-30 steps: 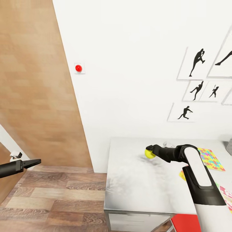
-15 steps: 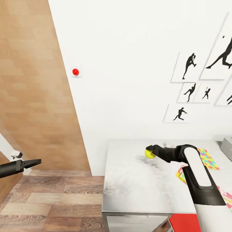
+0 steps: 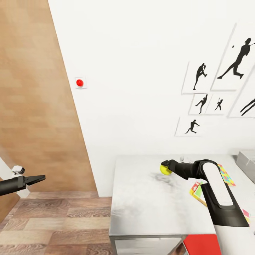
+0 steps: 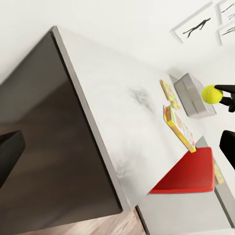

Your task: Put all the toys in the child's room - the three board games (two on the bed and one on the table), the two jigsaw puzzles on the table, and the tennis ball on the table - inside the toy box on the table in the child's room.

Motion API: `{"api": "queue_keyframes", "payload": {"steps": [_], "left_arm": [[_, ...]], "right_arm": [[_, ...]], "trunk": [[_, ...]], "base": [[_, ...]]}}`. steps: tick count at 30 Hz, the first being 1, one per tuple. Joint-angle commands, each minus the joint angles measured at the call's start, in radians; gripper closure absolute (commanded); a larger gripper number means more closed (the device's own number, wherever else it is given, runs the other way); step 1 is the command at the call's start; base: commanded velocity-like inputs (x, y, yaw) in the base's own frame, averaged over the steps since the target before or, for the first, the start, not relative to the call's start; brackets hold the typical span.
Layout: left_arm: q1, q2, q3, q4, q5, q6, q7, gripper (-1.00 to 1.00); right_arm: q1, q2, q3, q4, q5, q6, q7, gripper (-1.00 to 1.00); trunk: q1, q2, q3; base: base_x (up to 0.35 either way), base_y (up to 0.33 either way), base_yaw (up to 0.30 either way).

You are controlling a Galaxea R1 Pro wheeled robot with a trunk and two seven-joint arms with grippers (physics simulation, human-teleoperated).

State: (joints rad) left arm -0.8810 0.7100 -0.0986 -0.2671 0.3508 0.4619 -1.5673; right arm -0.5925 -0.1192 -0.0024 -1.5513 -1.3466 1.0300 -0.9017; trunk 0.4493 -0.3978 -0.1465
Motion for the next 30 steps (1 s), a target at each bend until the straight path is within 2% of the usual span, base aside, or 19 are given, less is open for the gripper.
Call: {"api": "queue_keyframes", "payload": {"steps": [1, 18, 30], "left_arm": [[-0.001, 0.002, -0.008, 0.000, 0.007, 0.011, -0.003, -1.00], [-0.001, 0.003, -0.007, 0.002, 0.005, 0.011, -0.003, -1.00], [-0.001, 0.005, -0.007, 0.003, 0.007, 0.011, -0.003, -1.00]], "right_arm": [[-0.001, 0.000, 0.000, -0.001, -0.011, 0.002, -0.015, 1.00], [0.007, 0.003, 0.004, -0.003, -0.011, 0.001, -0.018, 1.00], [0.007, 0.003, 0.008, -0.004, -0.011, 0.001, -0.021, 1.00]], "trunk": [[0.001, -0.002, -0.001], [0.001, -0.002, 0.027], [0.001, -0.002, 0.046]], "base": [[0.000, 0.000, -0.116], [0.000, 0.000, -0.118], [0.000, 0.000, -0.030]]}}
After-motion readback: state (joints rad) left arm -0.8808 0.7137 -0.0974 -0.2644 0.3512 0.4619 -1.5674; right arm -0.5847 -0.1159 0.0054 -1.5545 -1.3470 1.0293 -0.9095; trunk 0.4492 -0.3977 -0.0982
